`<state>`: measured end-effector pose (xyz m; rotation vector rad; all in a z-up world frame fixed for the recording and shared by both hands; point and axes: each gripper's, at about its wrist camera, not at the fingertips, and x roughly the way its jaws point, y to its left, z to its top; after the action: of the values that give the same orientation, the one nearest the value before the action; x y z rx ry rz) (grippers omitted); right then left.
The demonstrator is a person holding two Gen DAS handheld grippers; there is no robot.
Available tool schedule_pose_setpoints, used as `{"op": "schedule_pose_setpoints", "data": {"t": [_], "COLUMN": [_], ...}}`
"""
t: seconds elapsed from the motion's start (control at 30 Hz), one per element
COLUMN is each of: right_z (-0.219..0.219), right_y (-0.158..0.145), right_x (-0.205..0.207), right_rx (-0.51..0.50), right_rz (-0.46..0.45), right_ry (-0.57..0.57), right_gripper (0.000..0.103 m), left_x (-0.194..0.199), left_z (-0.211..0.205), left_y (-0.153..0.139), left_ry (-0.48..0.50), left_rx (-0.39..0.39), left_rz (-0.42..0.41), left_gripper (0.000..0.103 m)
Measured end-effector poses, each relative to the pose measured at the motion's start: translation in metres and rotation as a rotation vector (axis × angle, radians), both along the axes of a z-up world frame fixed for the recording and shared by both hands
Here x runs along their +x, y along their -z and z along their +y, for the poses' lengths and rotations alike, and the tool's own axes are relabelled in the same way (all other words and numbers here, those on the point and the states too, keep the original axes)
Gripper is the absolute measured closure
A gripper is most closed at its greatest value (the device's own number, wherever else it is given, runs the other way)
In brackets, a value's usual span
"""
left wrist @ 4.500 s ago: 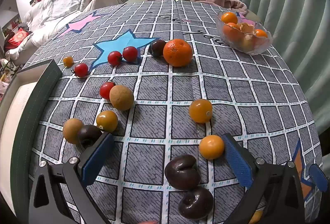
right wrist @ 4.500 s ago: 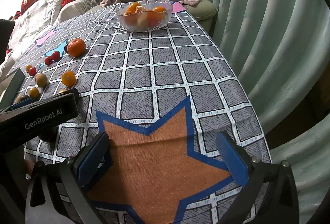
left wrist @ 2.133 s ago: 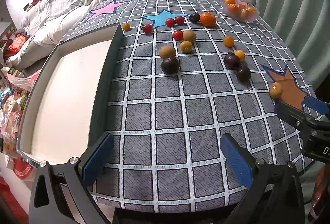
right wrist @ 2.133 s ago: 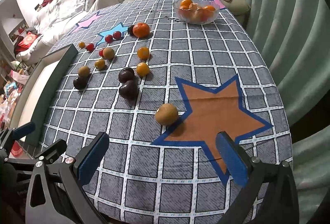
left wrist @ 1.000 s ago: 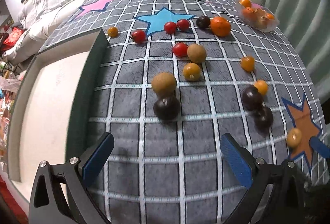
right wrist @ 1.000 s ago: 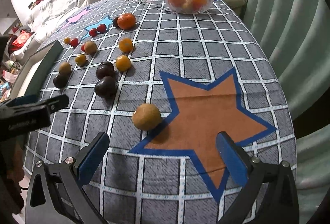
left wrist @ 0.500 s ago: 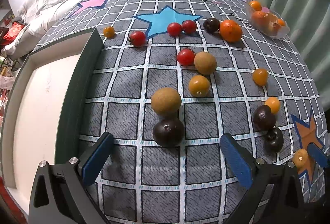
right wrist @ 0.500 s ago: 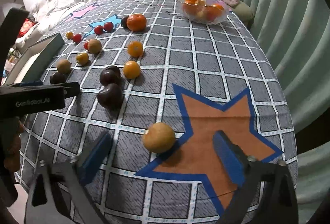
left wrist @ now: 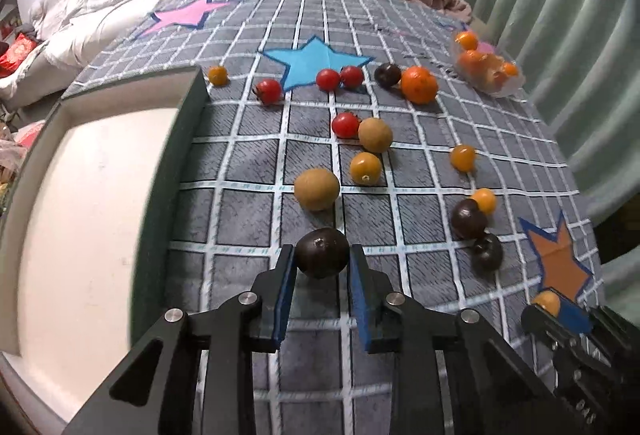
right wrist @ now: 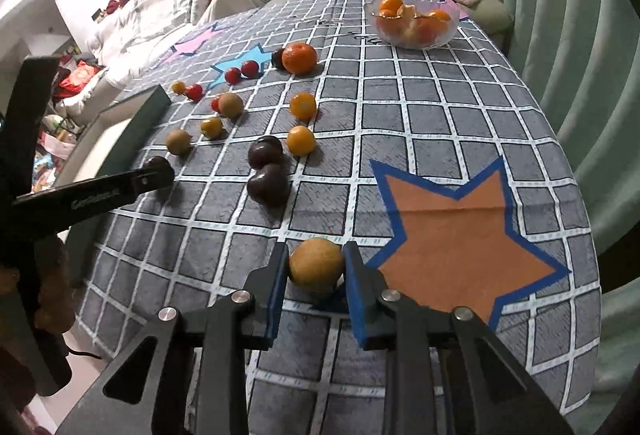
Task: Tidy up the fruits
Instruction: 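Carry both fruits over the white tray and open both tools to drop them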
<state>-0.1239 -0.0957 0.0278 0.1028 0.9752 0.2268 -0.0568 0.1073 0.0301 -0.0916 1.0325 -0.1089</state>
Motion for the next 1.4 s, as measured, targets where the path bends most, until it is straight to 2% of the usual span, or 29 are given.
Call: {"op": "schedule_pose_setpoints", "data": {"t": [0.3,0.53,0.67,0.93,1.13,1.23,1.4], "right_z": [0.014,0.057,0.099,0.19,0.244,0.264,0.288], "right_y": [-0.023,-0.043,-0.049,-0.043,-0.031,-0.02,0.002], "right_x": [-0.001,0.01,0.017,0.021,0.019,0.018,0.017], "right_rx": [0.059,0.09,0.098,0.086,0.053,0.022,-0.049], "right_rz": [-0.009,-0.012,-0.01,0.014,0.039,0.057,0.099], "right_ry": [-0.026,-0.107,-0.187,-0.352,-0.449,-0.482,-0.512], "right_gripper": [0.073,0.073,0.073,0.073,0.073,0.073,0.073], "left_x": [-0.028,-0.038,-0.043,-0.049,-0.048,-0.047,-0.049], "left_z": [0.03,0.081,0.117,0.171,0.192,0.205,0.214], "left_y": [-0.033,-0.047,-0.041,-0.01,0.006,0.015,0.014], "left_ry": [0.012,-0.067,-0.129,-0.23,-0.259,-0.268,-0.266], "left_rx": [-0.016,0.048,0.083,0.132,0.195,0.194,0.204], "left_rz": [-0.062,-0.109,-0.1,-0.025,-0.006,0.021,0.005], "left_gripper": [0.075,0.075,0.075,0.075,0.075,0.075,0.075]}}
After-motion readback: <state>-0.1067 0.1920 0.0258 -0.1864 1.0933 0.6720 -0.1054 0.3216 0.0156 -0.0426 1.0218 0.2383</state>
